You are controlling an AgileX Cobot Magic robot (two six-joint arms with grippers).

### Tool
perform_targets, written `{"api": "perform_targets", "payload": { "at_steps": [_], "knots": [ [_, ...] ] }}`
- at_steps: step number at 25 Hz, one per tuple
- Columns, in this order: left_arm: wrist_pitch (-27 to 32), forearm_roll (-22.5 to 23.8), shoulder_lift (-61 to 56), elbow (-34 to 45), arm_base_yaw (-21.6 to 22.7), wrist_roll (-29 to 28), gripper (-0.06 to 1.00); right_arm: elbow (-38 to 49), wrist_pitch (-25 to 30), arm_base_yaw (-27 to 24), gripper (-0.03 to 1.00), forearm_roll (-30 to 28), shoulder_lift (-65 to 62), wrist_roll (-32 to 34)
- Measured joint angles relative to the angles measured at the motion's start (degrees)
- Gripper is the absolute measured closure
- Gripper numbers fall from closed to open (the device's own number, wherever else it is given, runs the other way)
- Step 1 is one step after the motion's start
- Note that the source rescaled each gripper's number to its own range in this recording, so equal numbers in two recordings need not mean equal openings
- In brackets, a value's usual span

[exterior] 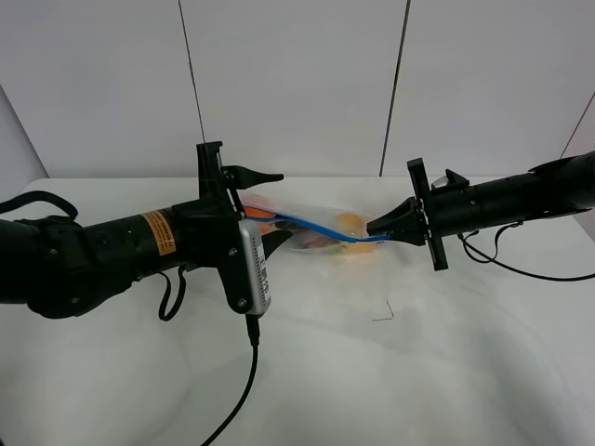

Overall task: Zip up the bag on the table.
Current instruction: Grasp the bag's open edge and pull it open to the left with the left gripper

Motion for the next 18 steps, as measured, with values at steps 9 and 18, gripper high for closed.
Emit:
{"api": "perform_targets", "payload": {
  "at_steps": [9,18],
  "knots": [
    [-10.85,1.52,9.94,-0.28,-0.96,-1.50,-0.06,0.00,0.00,0.00,0.97,-0.04,0.00,-0.05],
    [-20.01,1.41,11.66,-0.77,-1.94,-7.52,-0.06,0.00,0.00,0.00,0.97,-0.42,0.00,-0.05]
  ]
}}
